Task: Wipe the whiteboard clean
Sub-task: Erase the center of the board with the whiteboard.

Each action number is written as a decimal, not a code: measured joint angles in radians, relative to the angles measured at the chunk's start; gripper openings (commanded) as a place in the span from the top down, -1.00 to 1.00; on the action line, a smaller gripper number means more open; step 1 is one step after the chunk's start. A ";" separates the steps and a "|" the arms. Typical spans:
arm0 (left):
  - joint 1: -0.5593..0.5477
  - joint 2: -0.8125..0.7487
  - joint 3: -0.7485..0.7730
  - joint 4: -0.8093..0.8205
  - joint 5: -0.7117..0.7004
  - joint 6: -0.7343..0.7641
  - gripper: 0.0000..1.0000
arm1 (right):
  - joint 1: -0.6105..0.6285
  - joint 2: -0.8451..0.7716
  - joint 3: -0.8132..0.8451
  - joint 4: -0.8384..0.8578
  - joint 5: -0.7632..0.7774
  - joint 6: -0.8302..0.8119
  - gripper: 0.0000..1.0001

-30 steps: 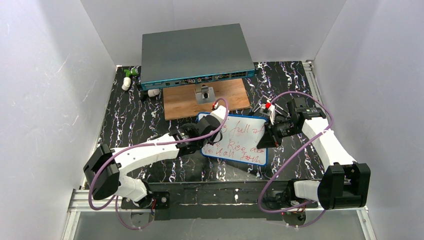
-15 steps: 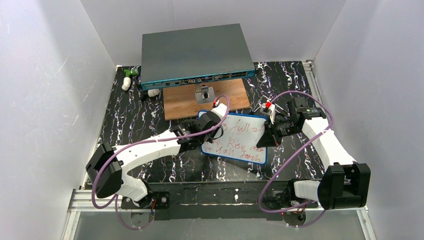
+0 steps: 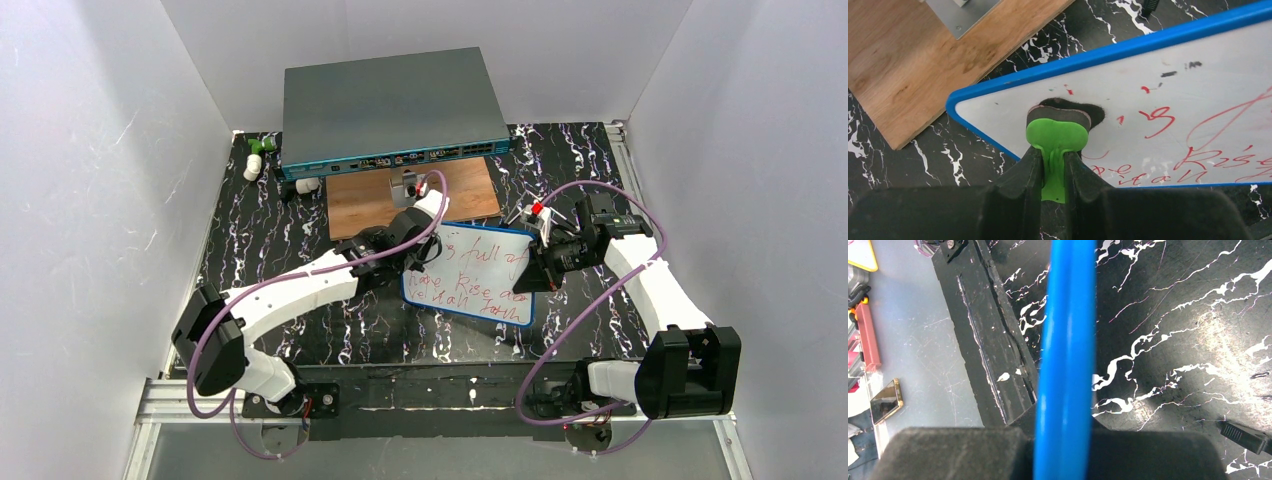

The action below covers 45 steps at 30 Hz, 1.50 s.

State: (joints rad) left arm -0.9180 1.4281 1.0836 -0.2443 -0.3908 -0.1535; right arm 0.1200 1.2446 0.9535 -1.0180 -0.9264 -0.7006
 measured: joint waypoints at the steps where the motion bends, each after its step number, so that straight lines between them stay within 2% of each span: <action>1: 0.004 -0.003 -0.001 0.001 -0.003 -0.007 1.00 | 0.000 0.000 0.000 0.000 0.000 0.000 0.97; 10: 0.029 -0.061 -0.049 0.012 -0.029 -0.084 1.00 | 0.002 0.000 0.000 -0.006 0.004 -0.013 0.97; 14: 0.038 -0.084 -0.063 0.013 0.014 -0.096 1.00 | 0.006 0.000 0.000 -0.018 0.003 -0.015 0.97; 17: 0.024 -0.069 -0.034 0.004 0.024 -0.093 1.00 | 0.006 0.000 0.000 -0.023 0.002 -0.014 0.97; 18: -0.010 -0.043 0.018 0.009 0.023 -0.090 1.00 | 0.006 0.000 0.000 -0.023 0.002 -0.014 0.97; 26: -0.064 -0.006 0.046 0.011 -0.006 -0.091 1.00 | 0.005 0.000 0.000 -0.034 0.003 -0.008 0.97; 32: -0.061 -0.042 -0.013 0.037 -0.016 -0.095 1.00 | 0.006 0.000 0.000 -0.043 0.003 -0.010 0.97; 40: 0.020 -0.106 -0.090 0.020 0.012 -0.089 1.00 | 0.007 0.000 0.000 -0.048 0.003 -0.015 0.97; 45: 0.005 -0.127 -0.136 0.058 0.056 -0.035 1.00 | 0.007 0.000 0.000 -0.057 0.003 -0.015 0.97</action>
State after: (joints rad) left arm -0.9134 1.3014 0.9478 -0.1867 -0.3351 -0.1890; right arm 0.1268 1.2442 0.9535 -1.0752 -0.9230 -0.7155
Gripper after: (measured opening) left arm 0.128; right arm 0.097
